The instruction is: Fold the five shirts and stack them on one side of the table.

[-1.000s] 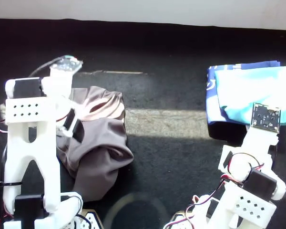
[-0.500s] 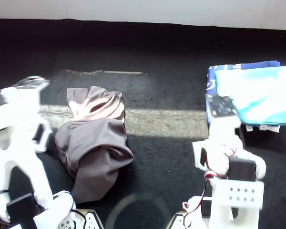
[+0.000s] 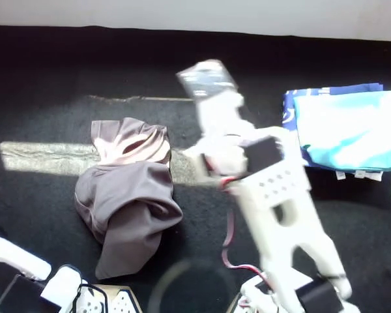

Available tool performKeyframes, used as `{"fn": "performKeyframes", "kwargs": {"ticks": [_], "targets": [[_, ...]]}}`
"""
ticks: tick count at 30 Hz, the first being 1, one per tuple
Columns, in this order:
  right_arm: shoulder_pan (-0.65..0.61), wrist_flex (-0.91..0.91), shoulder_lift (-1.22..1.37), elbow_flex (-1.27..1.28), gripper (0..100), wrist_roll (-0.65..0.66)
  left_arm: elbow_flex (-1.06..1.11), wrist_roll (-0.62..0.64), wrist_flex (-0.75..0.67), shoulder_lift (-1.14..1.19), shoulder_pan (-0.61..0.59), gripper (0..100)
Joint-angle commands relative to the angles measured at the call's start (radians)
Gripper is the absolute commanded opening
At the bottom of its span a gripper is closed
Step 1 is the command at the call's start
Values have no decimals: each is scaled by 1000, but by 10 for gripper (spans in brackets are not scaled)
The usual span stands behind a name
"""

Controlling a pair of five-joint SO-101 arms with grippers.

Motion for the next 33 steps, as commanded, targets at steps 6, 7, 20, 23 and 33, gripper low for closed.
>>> {"fn": "performKeyframes", "kwargs": {"ticks": [6,7,20,23,33], "targets": [[-311,-50,328,-255,148,-11,-31,-9,-15,-25,-104,213],[-328,-56,360,-275,148,-11,-33,-9,-15,-25,-107,213],[-495,-59,527,-328,149,-6,-27,-9,-41,-24,-101,213],[-487,-56,576,-331,150,-5,-27,-9,-58,-24,-101,213],[-463,-59,728,-331,281,51,-27,-9,-58,-24,-99,213]]}}
